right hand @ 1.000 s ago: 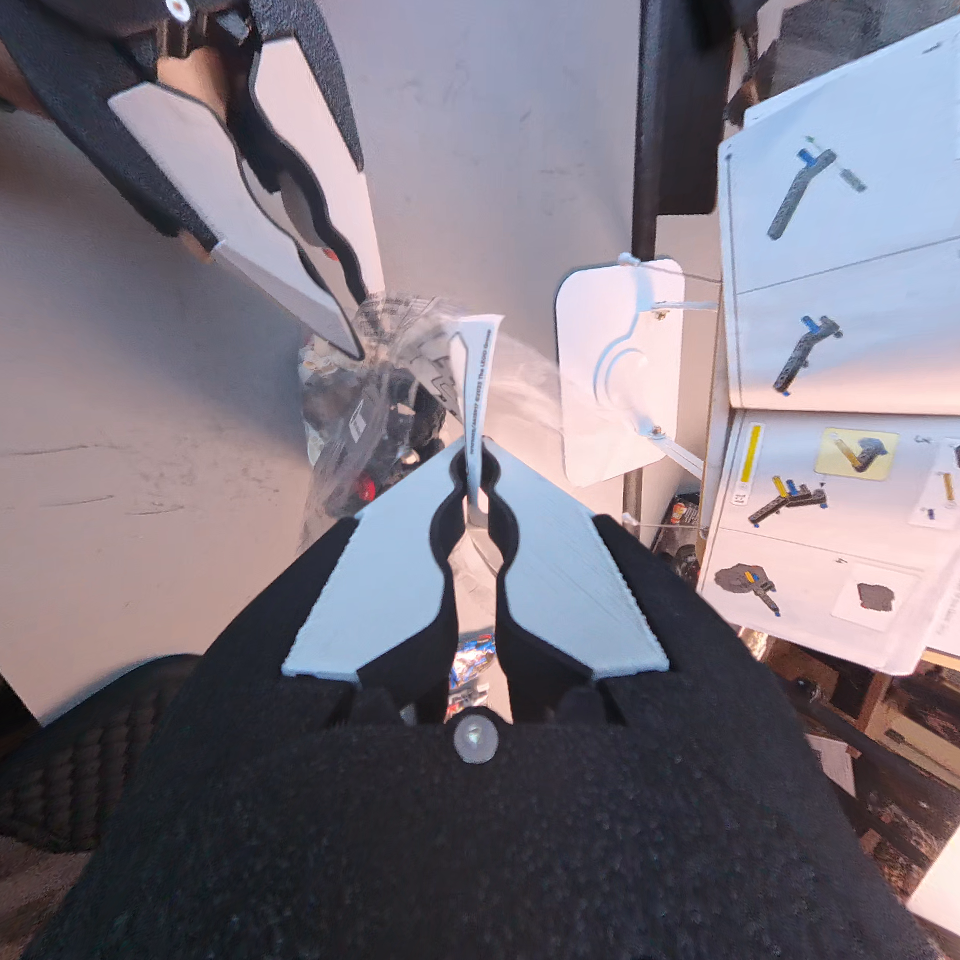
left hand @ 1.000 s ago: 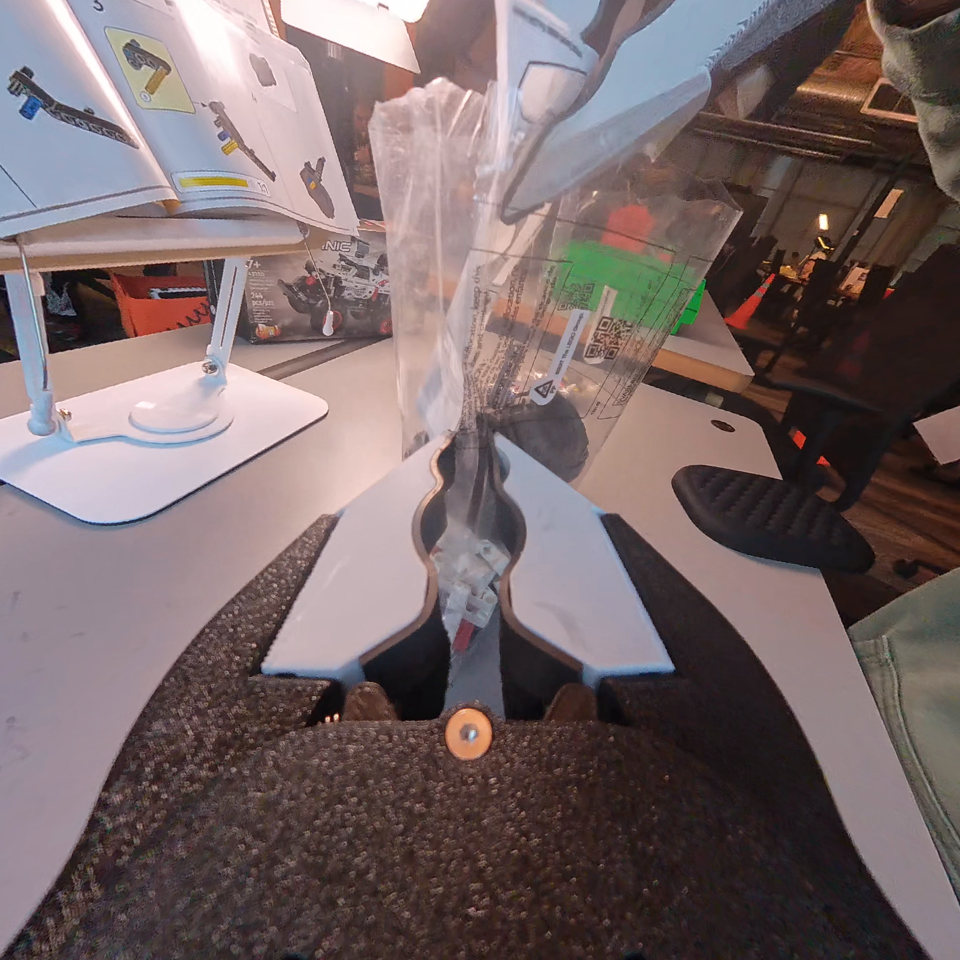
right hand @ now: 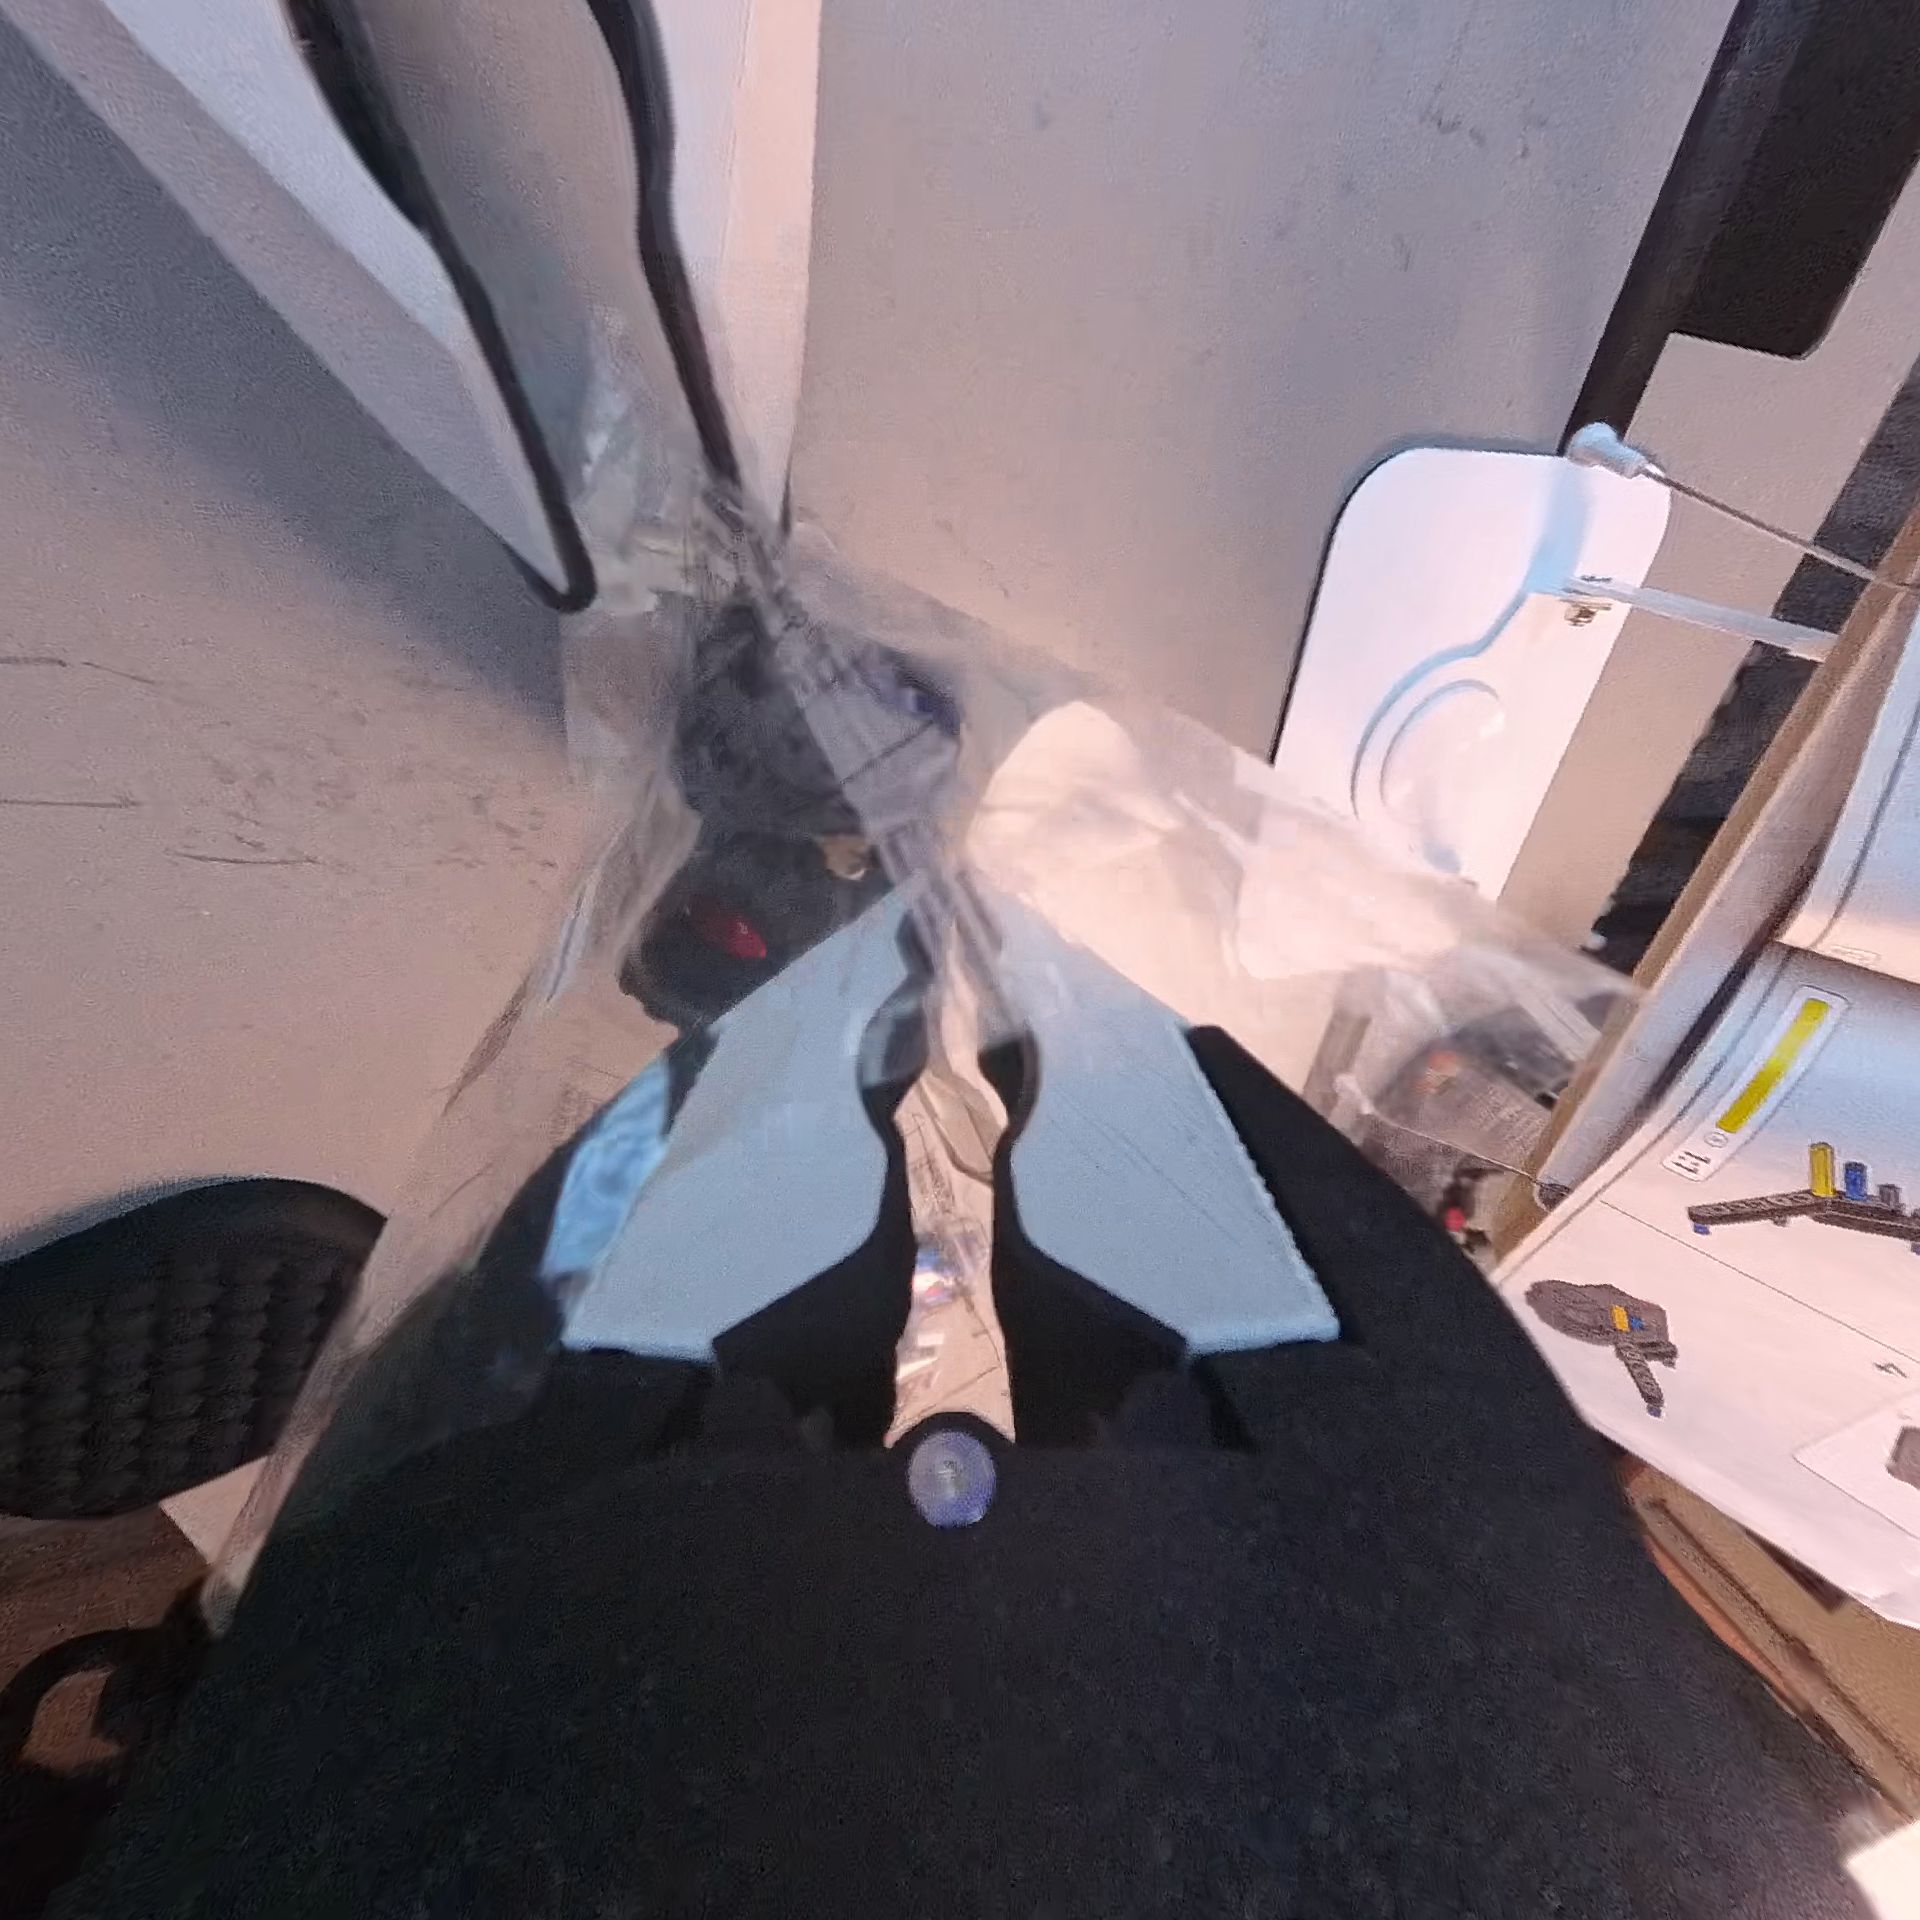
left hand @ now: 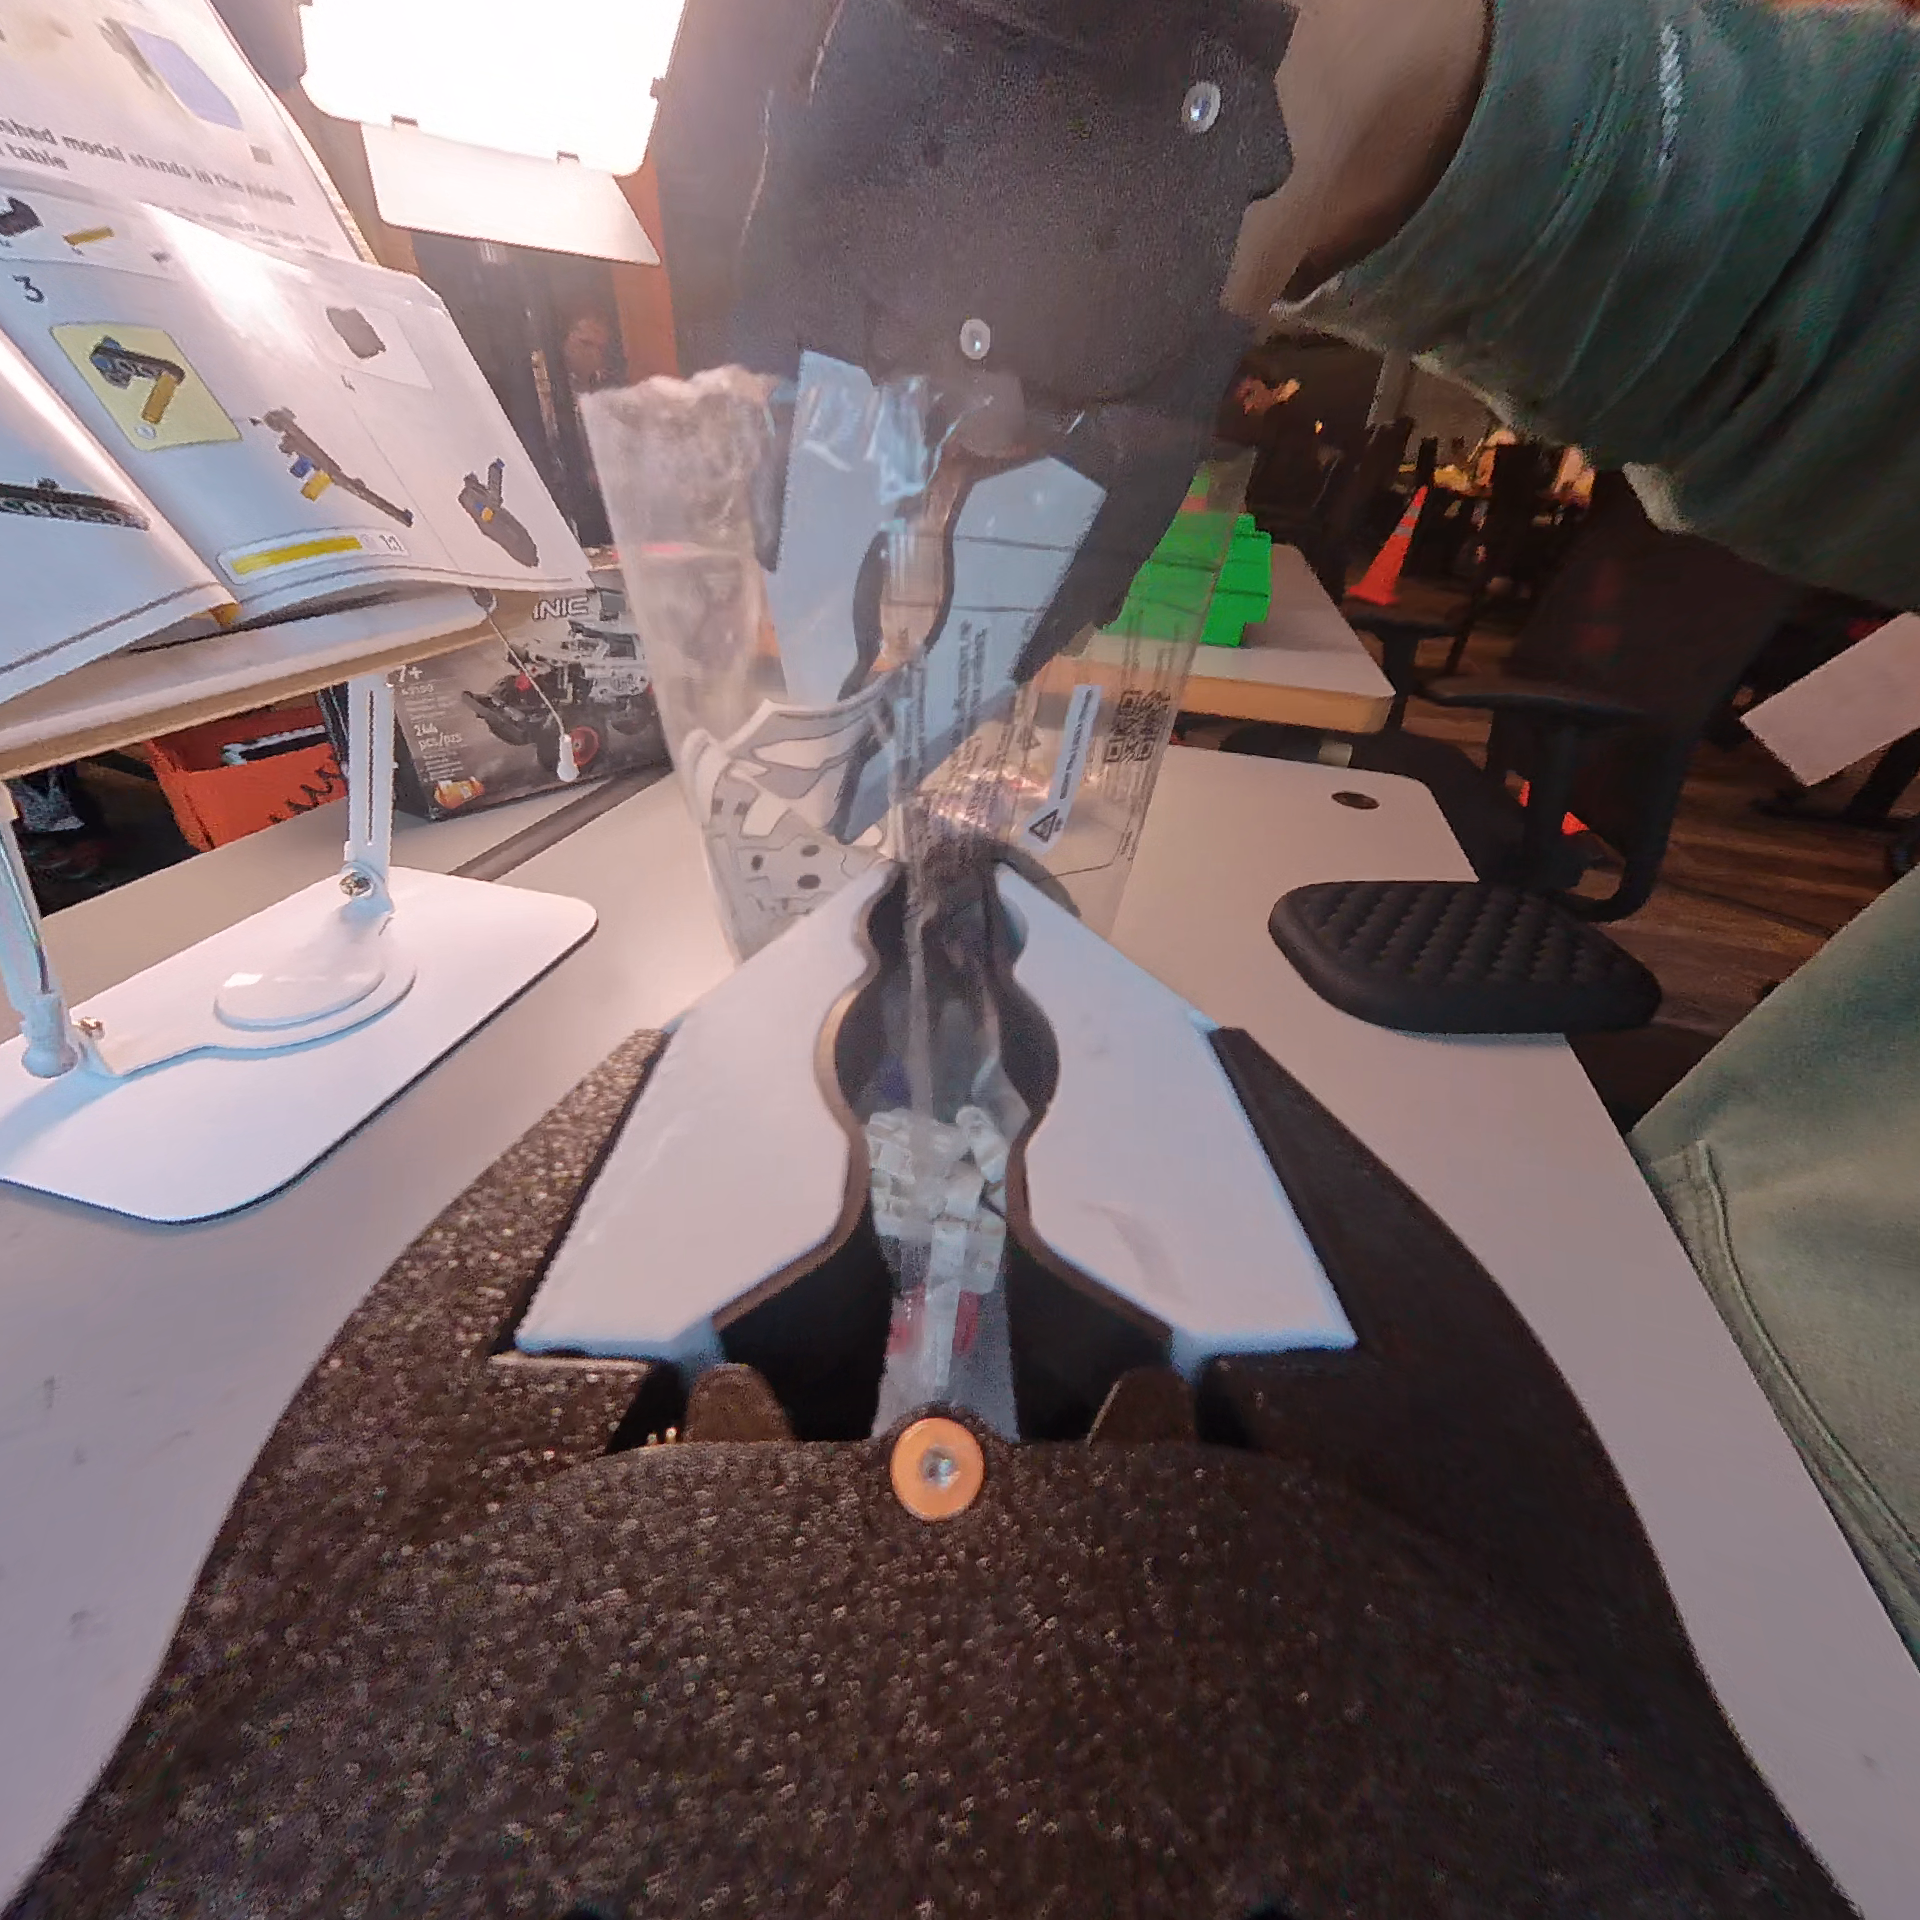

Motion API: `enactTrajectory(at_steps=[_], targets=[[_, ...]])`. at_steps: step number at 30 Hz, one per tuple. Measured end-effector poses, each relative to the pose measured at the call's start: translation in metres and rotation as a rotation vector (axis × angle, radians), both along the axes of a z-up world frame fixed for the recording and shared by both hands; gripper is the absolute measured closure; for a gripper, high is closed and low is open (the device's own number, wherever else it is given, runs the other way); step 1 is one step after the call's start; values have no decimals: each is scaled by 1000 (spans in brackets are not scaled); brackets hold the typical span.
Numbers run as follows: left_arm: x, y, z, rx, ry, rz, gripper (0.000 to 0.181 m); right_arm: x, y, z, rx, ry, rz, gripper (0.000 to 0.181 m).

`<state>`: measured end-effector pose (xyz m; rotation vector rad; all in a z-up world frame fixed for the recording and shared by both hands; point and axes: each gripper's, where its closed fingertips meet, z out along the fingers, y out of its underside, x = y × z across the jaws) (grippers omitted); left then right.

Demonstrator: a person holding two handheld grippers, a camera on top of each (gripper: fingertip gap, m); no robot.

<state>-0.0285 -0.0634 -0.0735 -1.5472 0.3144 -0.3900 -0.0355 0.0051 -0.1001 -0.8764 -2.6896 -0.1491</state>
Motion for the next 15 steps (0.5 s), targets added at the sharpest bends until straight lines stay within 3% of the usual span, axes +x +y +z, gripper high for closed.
enactTrajectory(at_steps=[2,4,6,8,10,11,15], targets=[[-1,-2,8,34,-20,4,142,1,-4,7,-54,21,1,177],[-2,0,11,54,8,34,113,2,-6,15,-74,48,9,162],[-1,7,5,26,39,51,107,1,-6,23,-72,90,27,161],[0,15,-2,-7,44,60,121,2,-5,31,-66,114,28,158],[5,17,-2,-10,34,38,161,4,-3,36,-46,117,37,164],[7,17,-1,-16,30,27,165,5,-1,37,-21,111,46,177],[8,13,0,-15,32,14,179,-4,24,44,229,159,130,181]])
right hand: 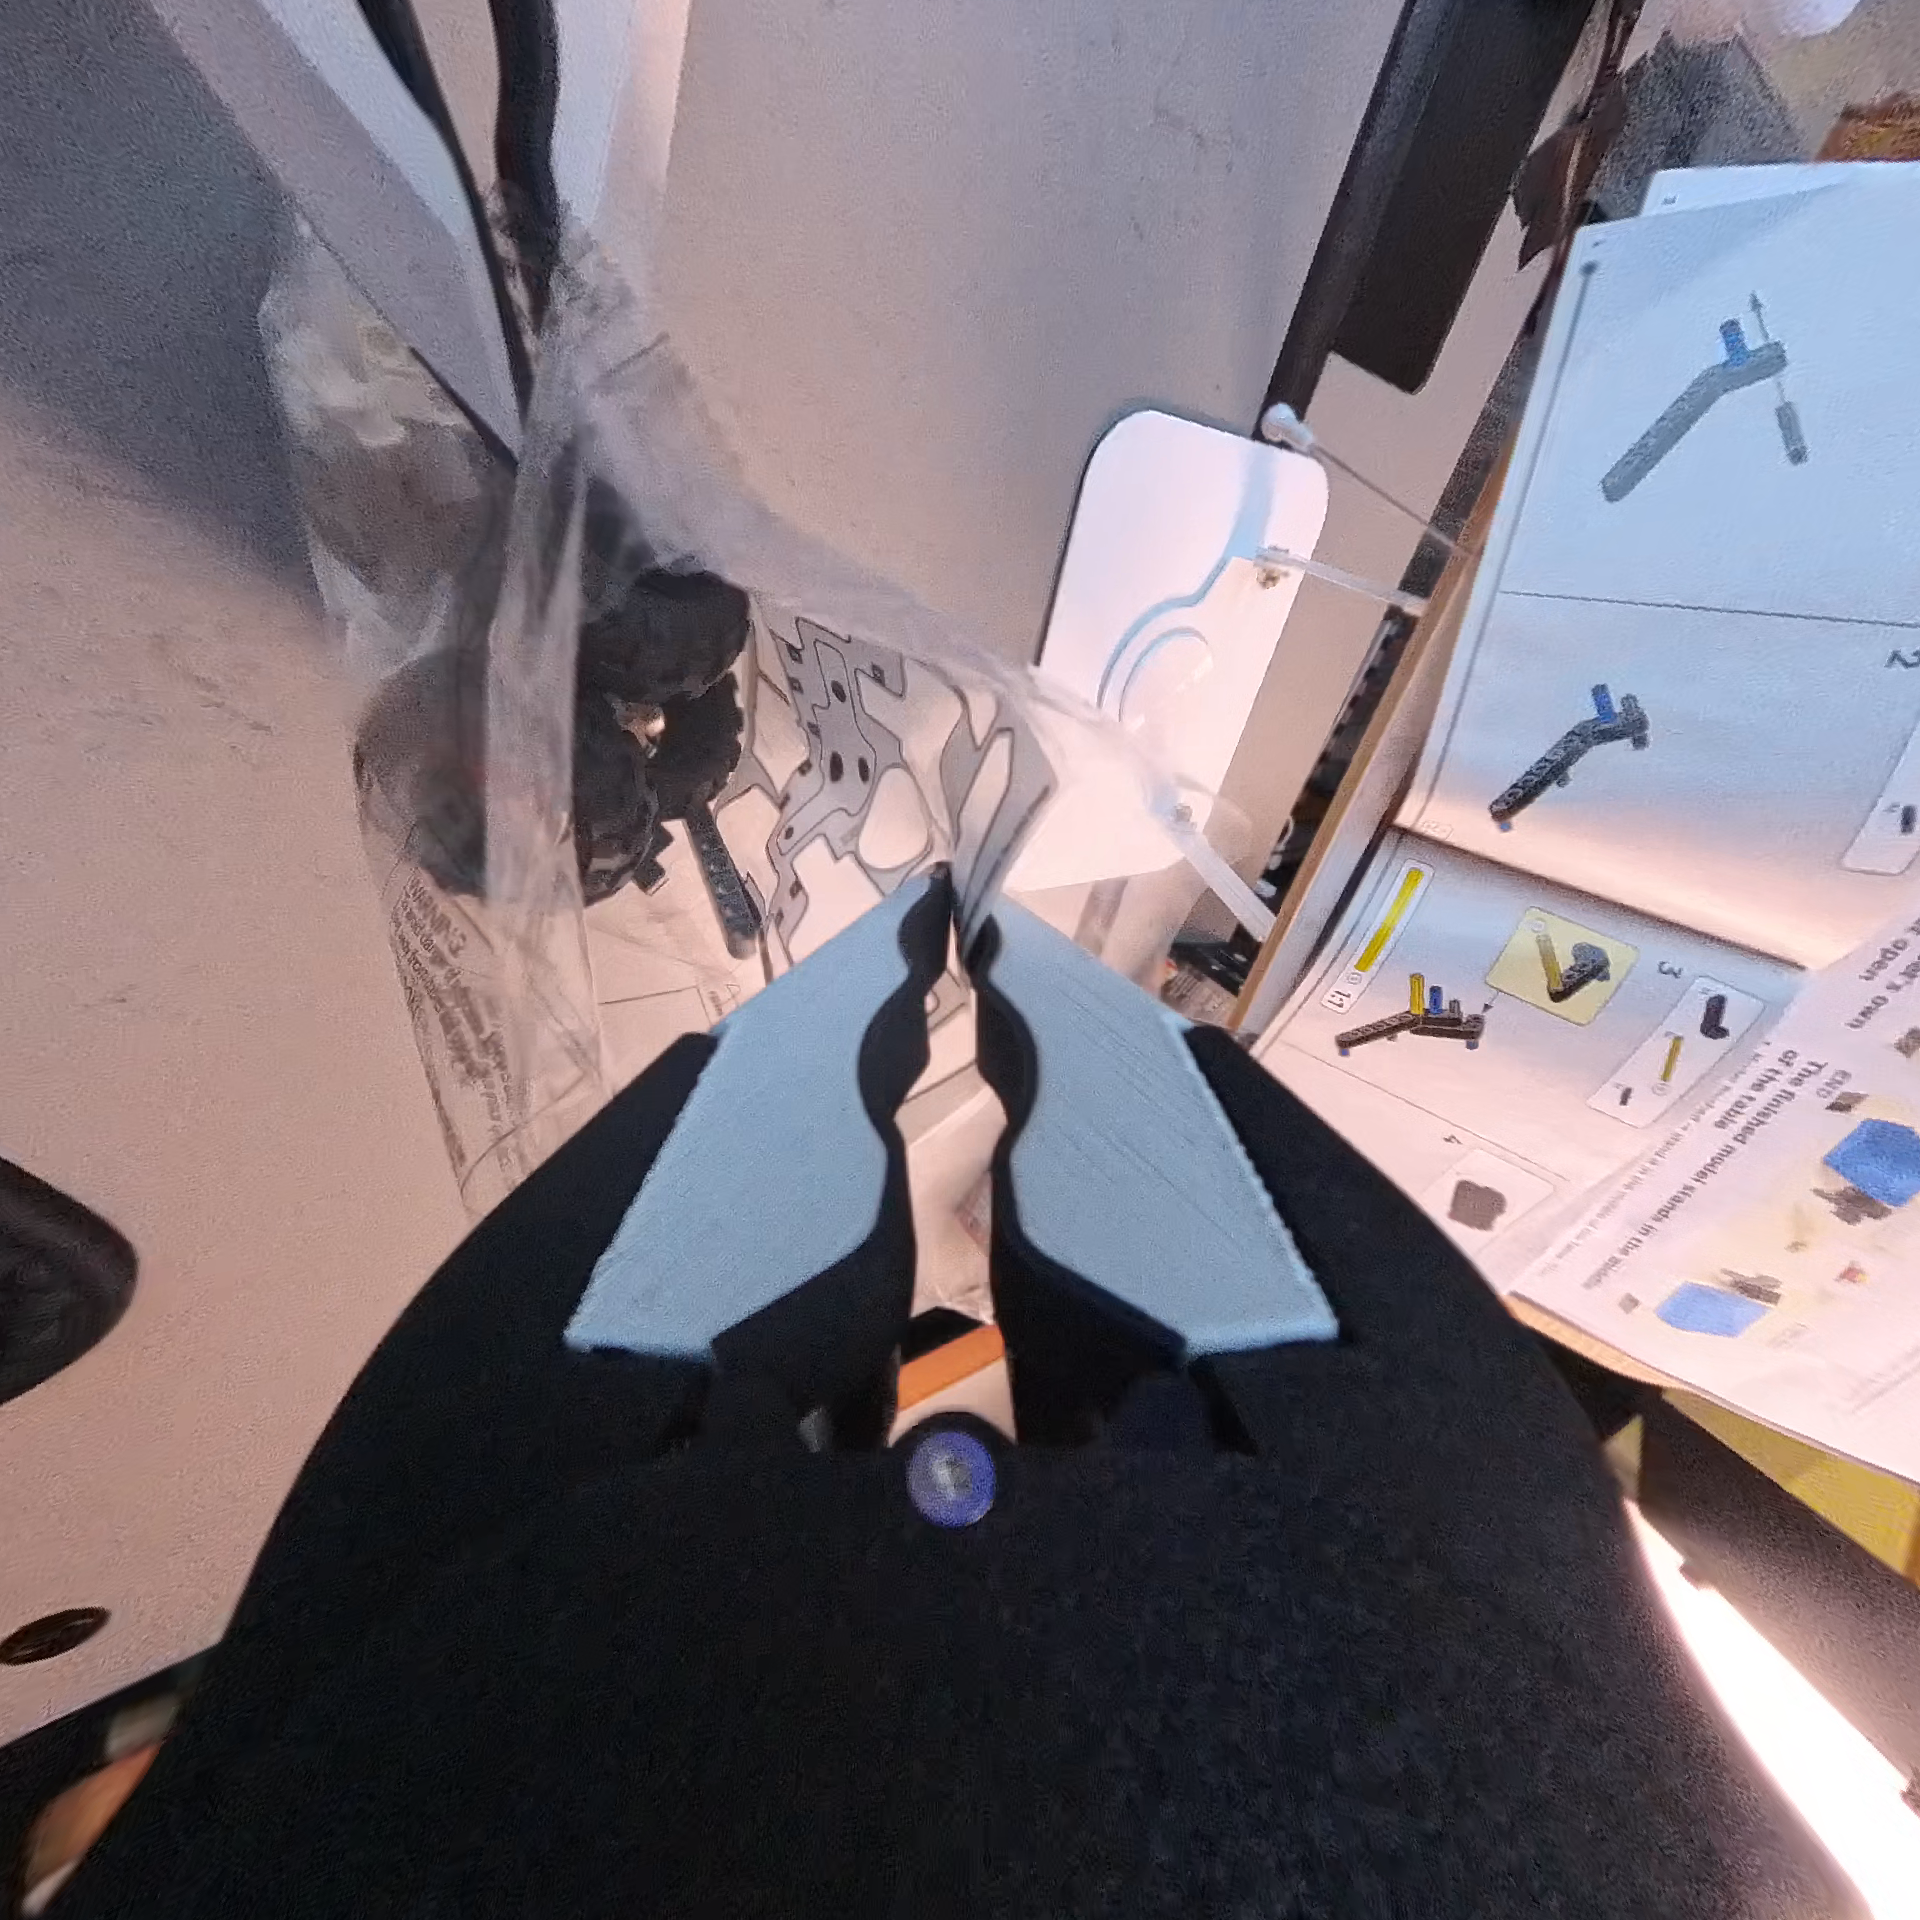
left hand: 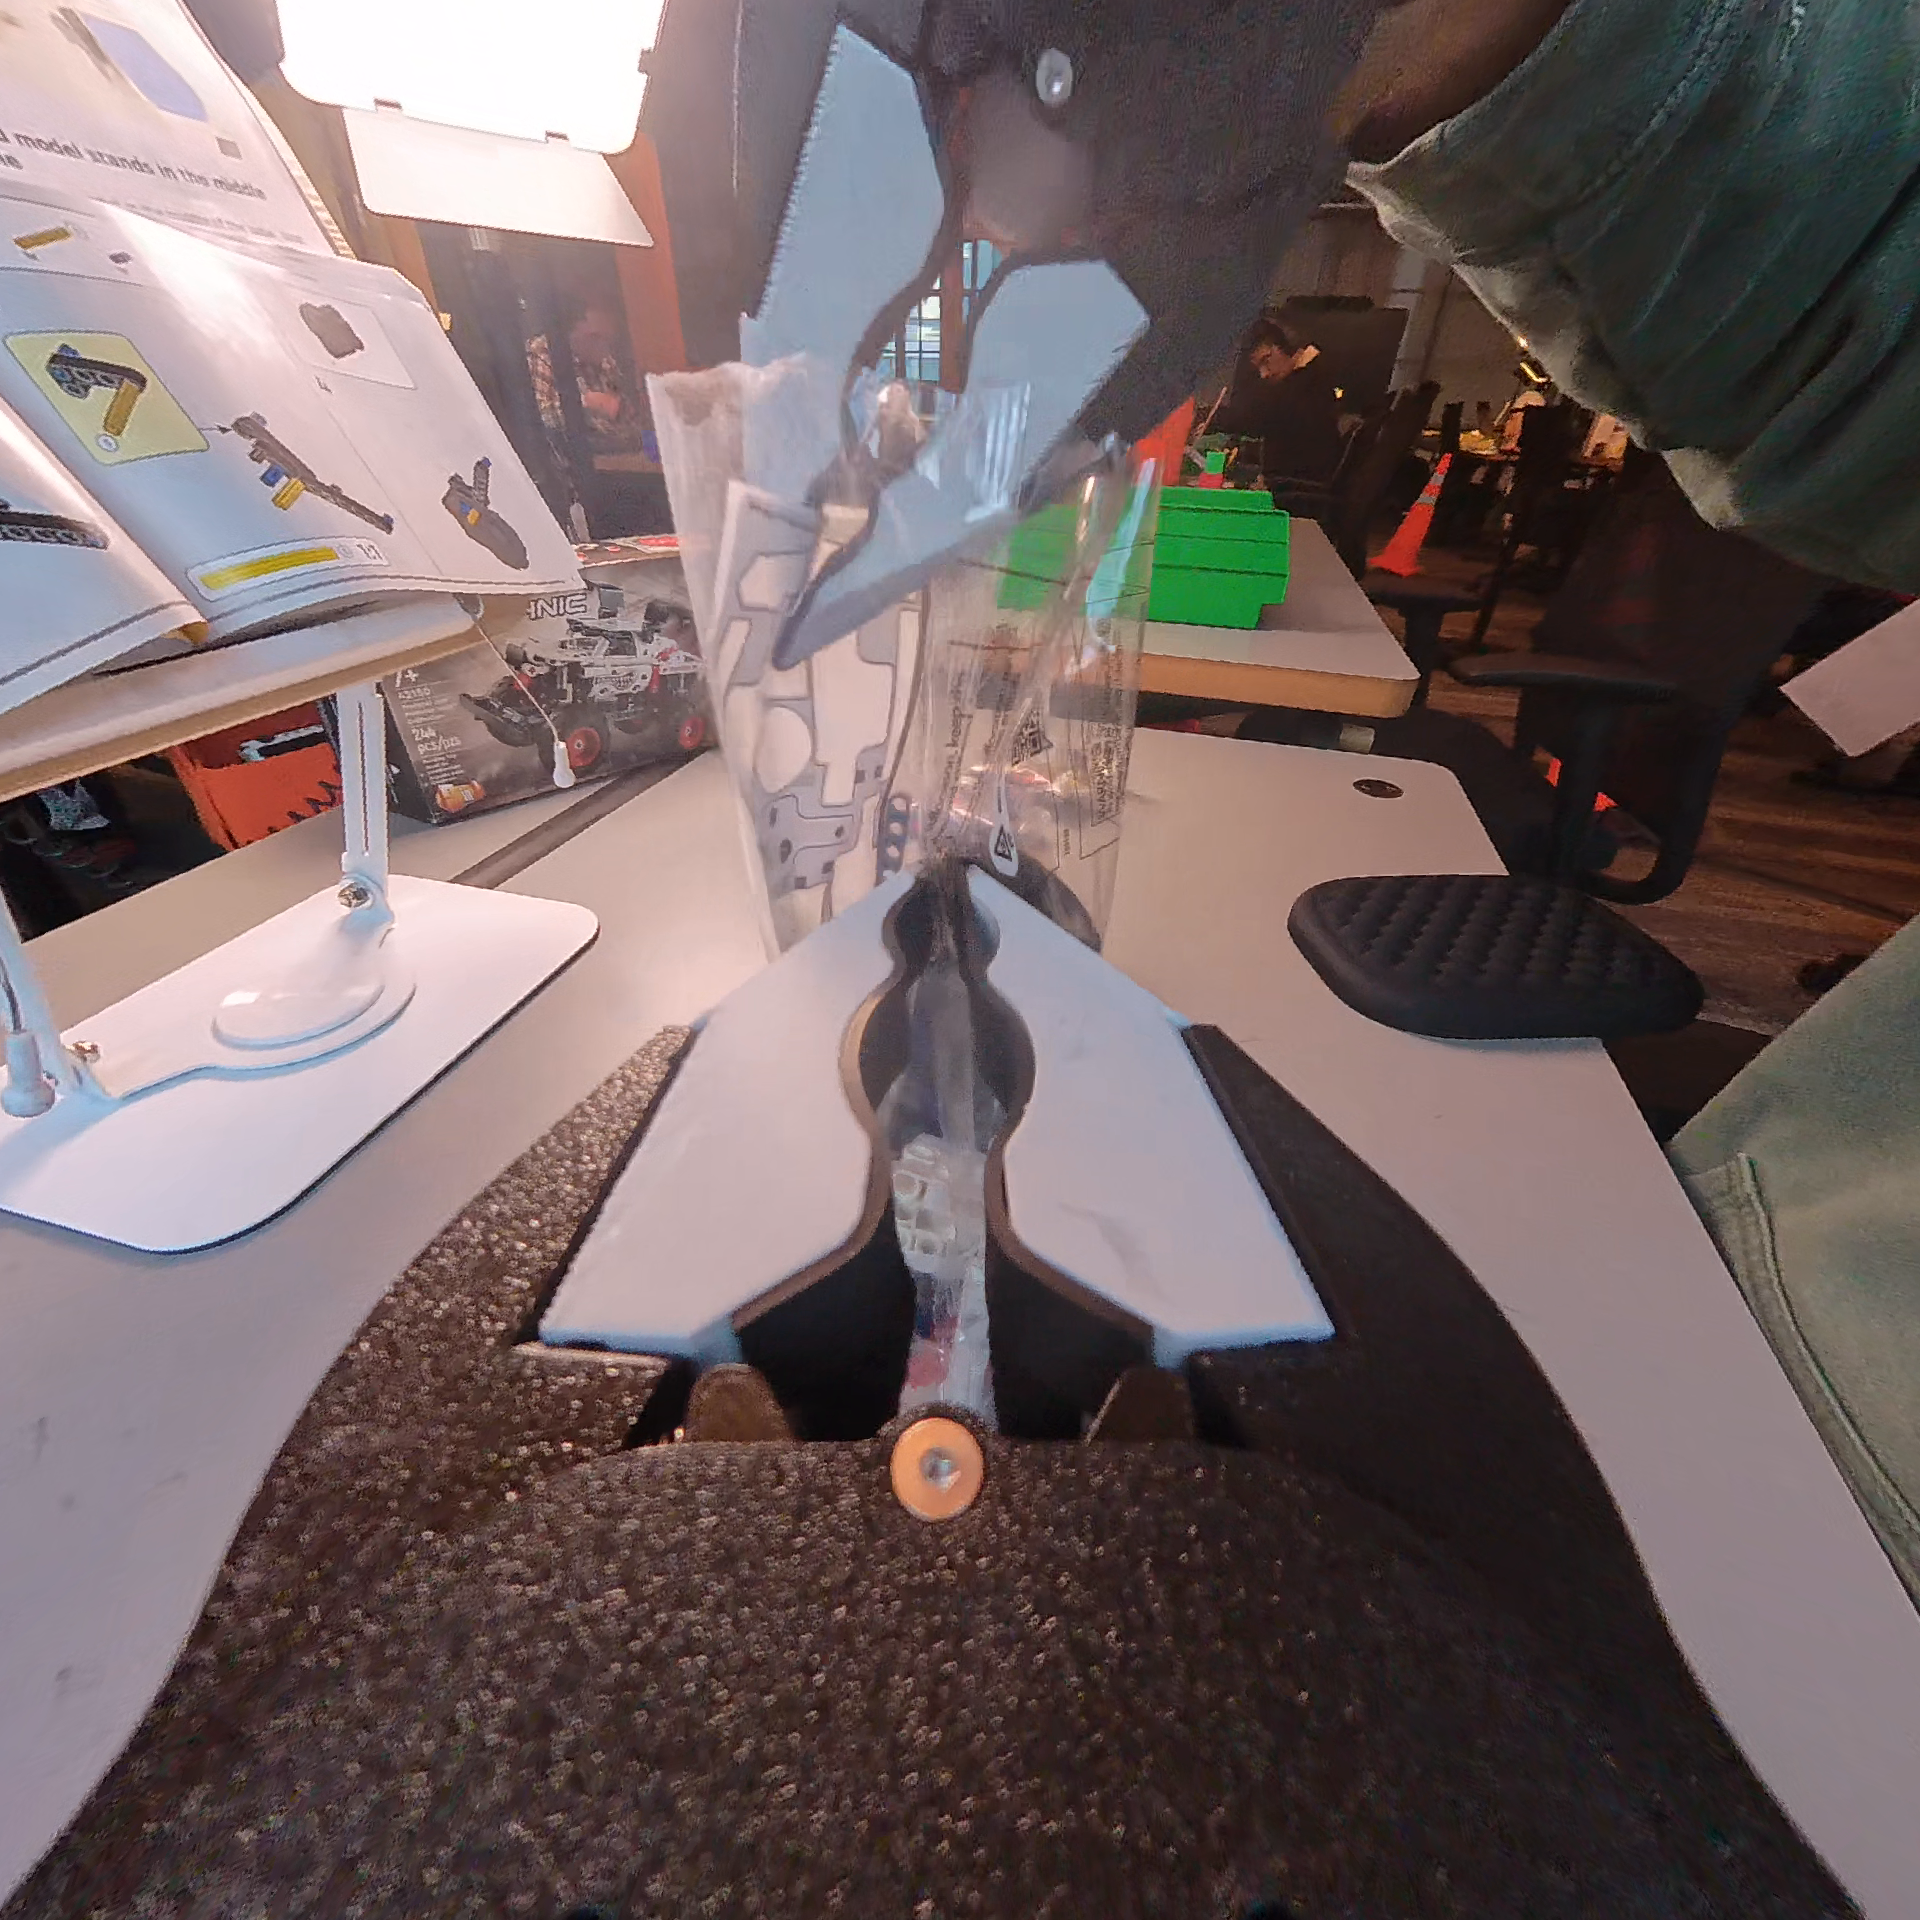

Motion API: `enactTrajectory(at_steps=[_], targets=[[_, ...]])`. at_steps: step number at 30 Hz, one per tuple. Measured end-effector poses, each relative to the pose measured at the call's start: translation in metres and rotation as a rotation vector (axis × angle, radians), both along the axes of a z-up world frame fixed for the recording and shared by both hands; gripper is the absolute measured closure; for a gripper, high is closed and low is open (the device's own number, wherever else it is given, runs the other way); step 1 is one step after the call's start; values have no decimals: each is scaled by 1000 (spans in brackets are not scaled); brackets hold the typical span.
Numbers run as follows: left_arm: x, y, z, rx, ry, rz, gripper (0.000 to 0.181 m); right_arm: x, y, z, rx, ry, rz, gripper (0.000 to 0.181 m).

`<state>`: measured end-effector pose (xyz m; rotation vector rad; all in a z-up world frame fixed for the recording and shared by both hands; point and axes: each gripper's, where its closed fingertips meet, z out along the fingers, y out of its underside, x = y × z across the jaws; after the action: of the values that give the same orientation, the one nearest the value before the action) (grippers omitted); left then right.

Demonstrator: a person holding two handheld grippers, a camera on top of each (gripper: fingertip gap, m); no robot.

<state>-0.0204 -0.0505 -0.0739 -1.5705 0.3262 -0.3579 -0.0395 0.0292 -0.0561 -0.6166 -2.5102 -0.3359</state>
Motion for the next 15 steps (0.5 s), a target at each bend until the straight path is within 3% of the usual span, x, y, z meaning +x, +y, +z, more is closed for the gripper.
enactTrajectory(at_steps=[6,9,13,15], targets=[[-3,-9,4,32,18,-17,179,6,-27,-20,11,-117,192,181],[2,-17,6,45,41,-56,181,-2,-22,-11,19,-99,182,181],[6,-20,5,39,59,-78,181,4,-18,-32,91,-183,228,181],[7,-22,5,38,52,-92,180,-3,-29,-24,17,-126,218,178]])
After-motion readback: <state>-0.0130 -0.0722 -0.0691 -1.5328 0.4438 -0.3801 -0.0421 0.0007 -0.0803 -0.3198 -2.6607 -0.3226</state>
